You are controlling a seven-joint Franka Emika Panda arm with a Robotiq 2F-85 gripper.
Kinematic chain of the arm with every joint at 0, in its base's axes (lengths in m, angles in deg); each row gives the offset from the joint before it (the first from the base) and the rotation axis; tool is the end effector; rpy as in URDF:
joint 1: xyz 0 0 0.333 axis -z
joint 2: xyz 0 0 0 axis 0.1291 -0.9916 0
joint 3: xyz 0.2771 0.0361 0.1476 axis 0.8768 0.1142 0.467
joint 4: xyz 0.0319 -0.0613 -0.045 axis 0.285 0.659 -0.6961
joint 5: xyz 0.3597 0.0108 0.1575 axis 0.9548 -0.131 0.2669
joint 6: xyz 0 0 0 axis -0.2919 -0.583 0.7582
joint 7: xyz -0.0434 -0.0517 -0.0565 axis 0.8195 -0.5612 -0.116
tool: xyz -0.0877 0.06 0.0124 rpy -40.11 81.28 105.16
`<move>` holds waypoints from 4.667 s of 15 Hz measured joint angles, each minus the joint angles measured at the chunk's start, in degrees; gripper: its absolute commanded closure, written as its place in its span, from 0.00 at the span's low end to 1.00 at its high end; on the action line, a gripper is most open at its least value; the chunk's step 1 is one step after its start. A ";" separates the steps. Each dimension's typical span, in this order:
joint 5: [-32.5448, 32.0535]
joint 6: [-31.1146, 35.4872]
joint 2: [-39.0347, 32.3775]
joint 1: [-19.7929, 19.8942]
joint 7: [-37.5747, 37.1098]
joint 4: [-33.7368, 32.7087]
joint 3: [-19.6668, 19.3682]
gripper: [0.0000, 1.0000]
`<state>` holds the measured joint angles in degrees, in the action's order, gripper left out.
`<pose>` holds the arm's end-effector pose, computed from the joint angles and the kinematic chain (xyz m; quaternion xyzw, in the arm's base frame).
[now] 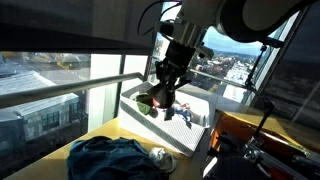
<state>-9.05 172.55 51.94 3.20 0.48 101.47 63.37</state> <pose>0.5640 0.1541 0.3508 0.7536 0.6494 0.0399 0.0937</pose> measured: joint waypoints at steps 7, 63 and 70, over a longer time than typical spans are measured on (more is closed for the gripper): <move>3.37 -1.65 6.43 5.10 4.83 -2.02 -7.04 0.56; -13.22 7.98 -25.44 -10.55 -12.17 2.69 -1.38 1.00; -13.22 7.85 -20.63 -10.45 -12.15 2.53 -0.63 1.00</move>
<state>-22.27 180.40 31.30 -7.25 -11.68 104.00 62.74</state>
